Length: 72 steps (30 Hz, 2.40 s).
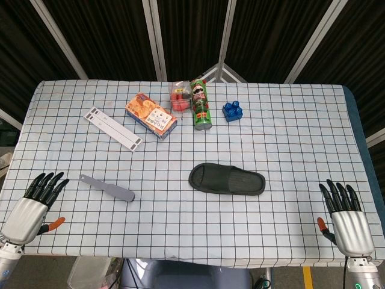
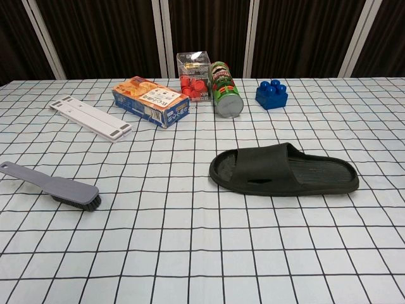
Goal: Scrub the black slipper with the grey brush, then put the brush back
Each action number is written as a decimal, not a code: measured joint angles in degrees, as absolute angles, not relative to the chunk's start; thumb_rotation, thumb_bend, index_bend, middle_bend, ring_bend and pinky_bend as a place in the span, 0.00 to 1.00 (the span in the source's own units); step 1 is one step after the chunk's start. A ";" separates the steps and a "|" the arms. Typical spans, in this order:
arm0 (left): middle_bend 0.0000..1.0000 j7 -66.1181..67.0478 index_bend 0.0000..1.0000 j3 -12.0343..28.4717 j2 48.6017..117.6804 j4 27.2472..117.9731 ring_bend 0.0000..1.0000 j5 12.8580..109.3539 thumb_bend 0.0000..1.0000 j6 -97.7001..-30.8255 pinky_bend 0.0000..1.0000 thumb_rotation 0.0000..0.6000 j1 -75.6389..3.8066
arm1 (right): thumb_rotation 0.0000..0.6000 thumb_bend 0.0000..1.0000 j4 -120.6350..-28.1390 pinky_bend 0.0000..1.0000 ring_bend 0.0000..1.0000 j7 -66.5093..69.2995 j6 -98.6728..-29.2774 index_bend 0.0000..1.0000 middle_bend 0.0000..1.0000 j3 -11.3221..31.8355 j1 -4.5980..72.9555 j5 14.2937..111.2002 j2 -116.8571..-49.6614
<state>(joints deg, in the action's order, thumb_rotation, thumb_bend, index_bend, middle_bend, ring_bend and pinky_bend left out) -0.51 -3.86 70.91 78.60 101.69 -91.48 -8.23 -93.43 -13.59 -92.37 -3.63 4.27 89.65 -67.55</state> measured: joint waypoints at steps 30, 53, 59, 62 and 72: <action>0.26 12.62 0.09 1.42 82.39 79.24 0.18 92.88 0.24 -66.63 0.25 1.00 -21.37 | 1.00 0.41 -93.77 0.00 0.00 -10.01 -85.47 0.00 0.00 -1.69 5.28 88.32 -65.42; 0.33 12.17 0.12 0.93 87.87 74.58 0.21 89.79 0.36 -61.57 0.25 1.00 -25.60 | 1.00 0.41 -94.70 0.00 0.00 -9.98 -83.50 0.00 0.00 -0.90 5.01 87.07 -64.39; 0.36 11.30 0.14 0.68 87.85 74.71 0.24 89.18 0.37 -61.17 0.25 1.00 -25.99 | 1.00 0.41 -94.92 0.00 0.00 -10.09 -83.44 0.00 0.00 -0.68 4.86 86.96 -64.29; 0.36 11.23 0.14 0.41 87.90 74.60 0.24 89.68 0.38 -62.02 0.25 1.00 -26.00 | 1.00 0.41 -94.98 0.00 0.00 -10.24 -83.24 0.00 0.00 -0.69 4.85 86.99 -64.32; 0.38 10.78 0.16 -0.17 88.43 73.80 0.25 90.33 0.38 -63.28 0.25 1.00 -26.22 | 1.00 0.41 -95.45 0.00 0.00 -10.44 -82.41 0.00 0.00 -0.56 4.87 86.65 -64.04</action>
